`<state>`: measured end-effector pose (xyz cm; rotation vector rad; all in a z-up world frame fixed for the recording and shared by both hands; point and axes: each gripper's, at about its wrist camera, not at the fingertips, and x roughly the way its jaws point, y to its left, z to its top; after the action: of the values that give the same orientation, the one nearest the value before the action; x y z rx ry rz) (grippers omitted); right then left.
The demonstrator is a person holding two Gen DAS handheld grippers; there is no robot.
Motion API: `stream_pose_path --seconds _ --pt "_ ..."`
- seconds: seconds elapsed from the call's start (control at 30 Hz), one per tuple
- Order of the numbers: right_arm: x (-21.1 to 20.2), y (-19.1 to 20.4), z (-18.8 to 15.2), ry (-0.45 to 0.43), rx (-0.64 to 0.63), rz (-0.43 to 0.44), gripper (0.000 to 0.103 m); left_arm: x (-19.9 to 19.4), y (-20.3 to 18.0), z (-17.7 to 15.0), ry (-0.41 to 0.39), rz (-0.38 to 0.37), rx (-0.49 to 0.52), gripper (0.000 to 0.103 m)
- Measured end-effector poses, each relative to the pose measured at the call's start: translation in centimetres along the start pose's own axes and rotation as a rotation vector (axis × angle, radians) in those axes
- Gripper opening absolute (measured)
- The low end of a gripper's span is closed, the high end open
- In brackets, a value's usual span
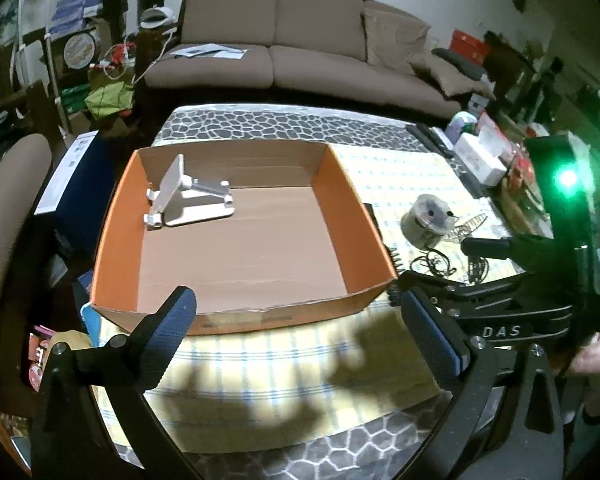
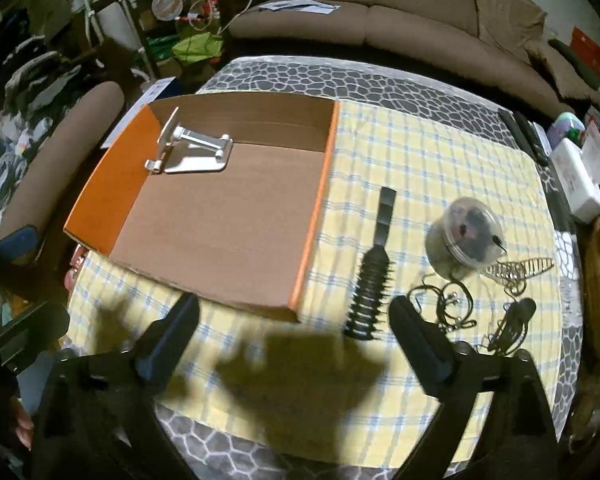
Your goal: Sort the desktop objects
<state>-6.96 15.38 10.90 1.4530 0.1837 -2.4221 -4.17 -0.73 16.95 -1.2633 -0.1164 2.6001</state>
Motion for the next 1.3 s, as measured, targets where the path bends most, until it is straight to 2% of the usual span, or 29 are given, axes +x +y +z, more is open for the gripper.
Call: stream_pose_path --seconds 0.33,0.53,0.73,0.97,1.3 --pt "-2.6 -4.8 -2.2 -0.065 0.02 -0.021 0.102 2.0 -4.5 -0.2 0.031 -0.047 0.029 0.103" --pt "-3.9 -11.1 -2.9 -0.101 0.106 -0.045 0.102 3.6 -7.6 -0.1 0.032 -0.094 0.066 0.103" --pt "-4.2 -16.5 -3.6 -0.102 0.19 -0.07 0.102 5.7 -11.7 -0.5 0.043 -0.141 0.144 0.103" --pt "-3.0 -20.9 -5.0 -0.103 0.309 -0.016 0.102 8.9 -15.7 -0.6 0.084 -0.147 0.191 0.103" --pt "0.5 -24.4 -6.6 -0.091 0.387 -0.015 0.101 13.7 -19.4 -0.7 0.115 -0.108 0.251 0.102"
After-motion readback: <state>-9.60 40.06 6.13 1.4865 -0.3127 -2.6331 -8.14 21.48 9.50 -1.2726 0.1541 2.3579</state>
